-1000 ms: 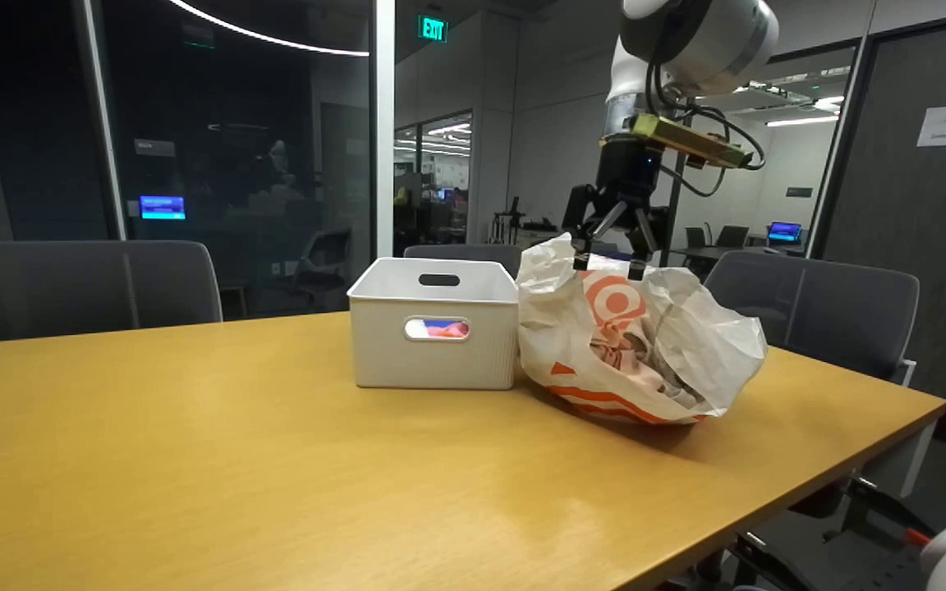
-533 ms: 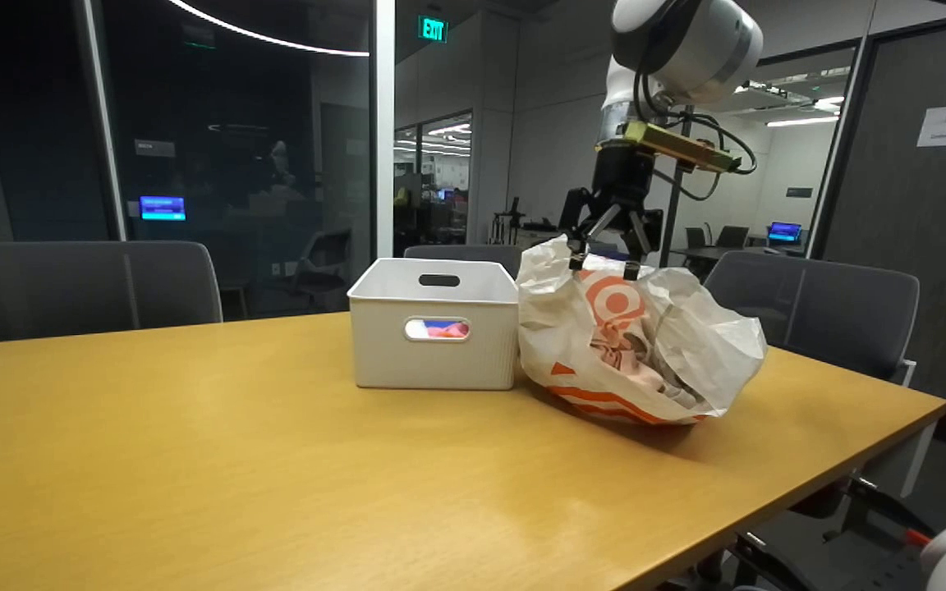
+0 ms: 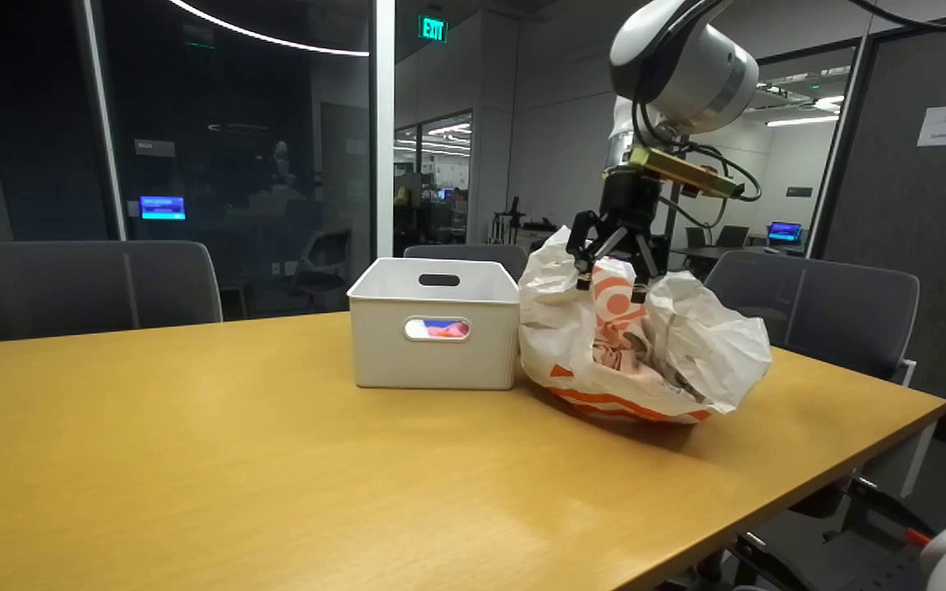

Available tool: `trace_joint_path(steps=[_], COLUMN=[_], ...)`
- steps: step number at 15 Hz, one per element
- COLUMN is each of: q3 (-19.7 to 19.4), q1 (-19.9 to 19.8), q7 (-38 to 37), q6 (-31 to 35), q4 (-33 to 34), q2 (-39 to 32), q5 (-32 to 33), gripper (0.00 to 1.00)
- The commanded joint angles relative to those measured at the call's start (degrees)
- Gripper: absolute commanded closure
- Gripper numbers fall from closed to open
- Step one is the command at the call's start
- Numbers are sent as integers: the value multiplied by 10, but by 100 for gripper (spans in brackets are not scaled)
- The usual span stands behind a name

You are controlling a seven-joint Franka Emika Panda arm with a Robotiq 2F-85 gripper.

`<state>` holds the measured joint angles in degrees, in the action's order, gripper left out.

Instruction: Remove the shirt, towel and moose from the plastic bag and put them in the white storage container.

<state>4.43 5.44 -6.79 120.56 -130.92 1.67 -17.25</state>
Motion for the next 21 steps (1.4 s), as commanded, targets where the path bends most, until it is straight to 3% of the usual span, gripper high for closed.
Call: trace_joint_path(steps=[1,4,7,14,16,18,21], q3=[-19,-35,-45,-52,-71,-93,-99], q1=[-22,-42,-52,-45,-28,-11,-1], q7=[2,27,14,-56,-128,-200,-243], q6=[-12,-45,-35,156,209,216,176], q4=[7,3,5,25,28,36,54], q2=[-33,-41,-61,-148,-172,-192,-213], q5=[3,-3,16,87,173,246,257], gripper=[0,0,0,0,0,0,0])
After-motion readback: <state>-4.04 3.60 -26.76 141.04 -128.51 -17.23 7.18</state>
